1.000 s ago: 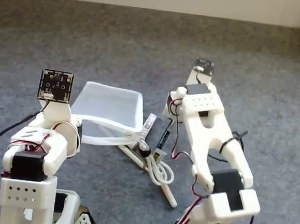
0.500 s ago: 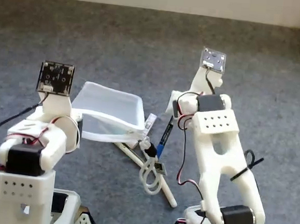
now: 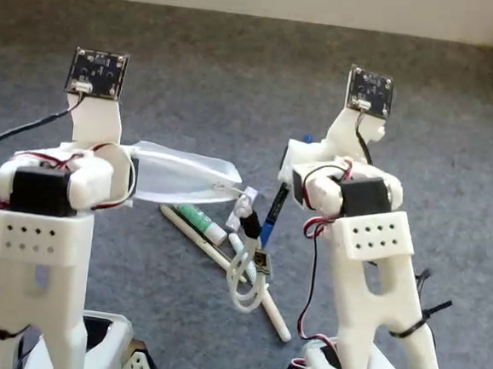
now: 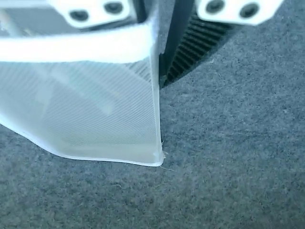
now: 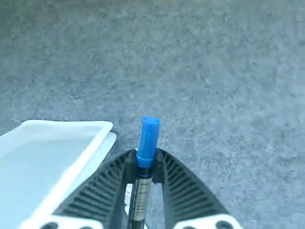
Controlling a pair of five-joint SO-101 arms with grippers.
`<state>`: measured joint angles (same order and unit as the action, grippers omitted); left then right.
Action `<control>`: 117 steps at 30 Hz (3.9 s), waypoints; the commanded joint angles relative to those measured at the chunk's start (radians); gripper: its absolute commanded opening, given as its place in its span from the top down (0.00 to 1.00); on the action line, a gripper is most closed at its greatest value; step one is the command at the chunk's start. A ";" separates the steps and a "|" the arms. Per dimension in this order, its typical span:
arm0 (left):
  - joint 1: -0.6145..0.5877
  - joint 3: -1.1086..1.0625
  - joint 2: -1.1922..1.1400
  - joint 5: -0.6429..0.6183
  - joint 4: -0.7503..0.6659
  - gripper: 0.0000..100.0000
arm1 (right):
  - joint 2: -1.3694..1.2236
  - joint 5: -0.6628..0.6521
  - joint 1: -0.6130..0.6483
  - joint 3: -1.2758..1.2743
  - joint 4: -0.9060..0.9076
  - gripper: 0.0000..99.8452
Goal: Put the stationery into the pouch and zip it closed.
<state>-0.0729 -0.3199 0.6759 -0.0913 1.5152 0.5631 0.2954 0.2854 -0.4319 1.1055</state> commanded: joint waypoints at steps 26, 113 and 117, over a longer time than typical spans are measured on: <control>0.036 0.197 -0.217 -0.094 0.011 0.99 | 0.213 -0.132 -0.008 0.081 -0.429 1.00; 0.047 0.337 -0.389 -0.117 -0.025 0.99 | 0.392 -0.500 0.432 -0.397 -0.831 1.00; 0.047 0.337 -0.389 -0.117 -0.025 0.99 | 0.392 -0.500 0.432 -0.400 -0.797 1.00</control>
<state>-0.0468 -0.0146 0.2954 -0.1972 1.5060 0.9221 -0.1956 0.7073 -0.8401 0.2923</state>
